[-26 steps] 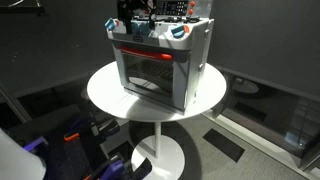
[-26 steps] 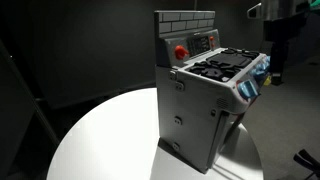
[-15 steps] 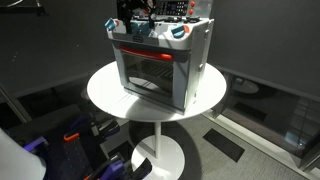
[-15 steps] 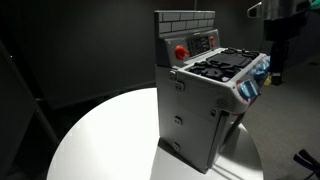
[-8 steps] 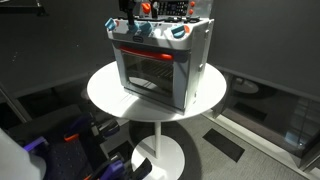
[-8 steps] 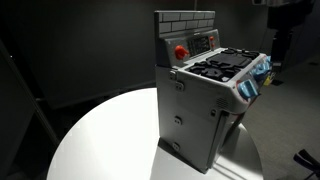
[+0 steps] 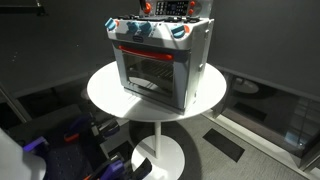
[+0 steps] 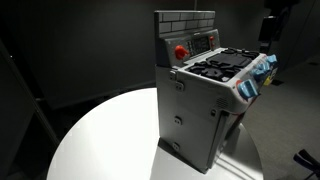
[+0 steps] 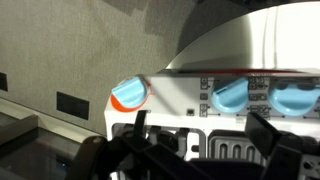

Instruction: Press the top button on the right side of the stove

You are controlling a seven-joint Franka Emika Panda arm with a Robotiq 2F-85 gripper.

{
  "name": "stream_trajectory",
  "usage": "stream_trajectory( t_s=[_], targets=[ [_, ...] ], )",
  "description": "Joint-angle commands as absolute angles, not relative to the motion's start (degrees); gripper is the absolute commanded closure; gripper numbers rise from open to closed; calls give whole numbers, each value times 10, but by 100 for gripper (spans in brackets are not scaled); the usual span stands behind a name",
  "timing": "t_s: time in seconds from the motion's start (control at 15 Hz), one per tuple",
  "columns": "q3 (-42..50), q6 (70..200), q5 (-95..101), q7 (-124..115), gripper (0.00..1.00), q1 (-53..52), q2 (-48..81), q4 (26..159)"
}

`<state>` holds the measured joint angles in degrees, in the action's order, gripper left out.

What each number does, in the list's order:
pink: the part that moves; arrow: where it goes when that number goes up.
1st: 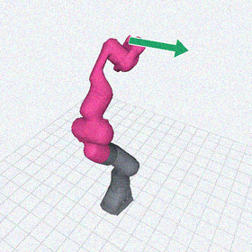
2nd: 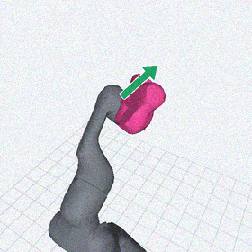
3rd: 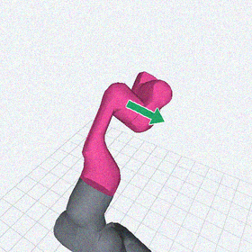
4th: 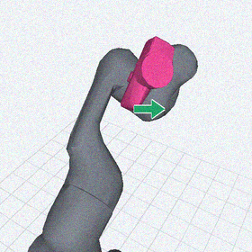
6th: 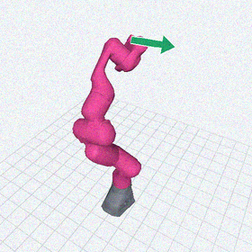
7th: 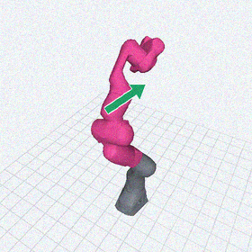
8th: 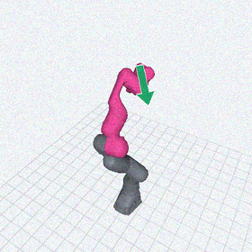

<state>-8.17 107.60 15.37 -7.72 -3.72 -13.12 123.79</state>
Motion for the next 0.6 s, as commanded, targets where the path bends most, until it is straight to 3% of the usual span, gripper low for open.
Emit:
stream_trajectory(
  t_s=[0.0, 0.53],
  targets=[
    [-79, 1099, 182, -117, 0, -29, -108, 1200],
    [-62, 1182, 216, -176, 0, -13, -46, 1144]
  ],
)
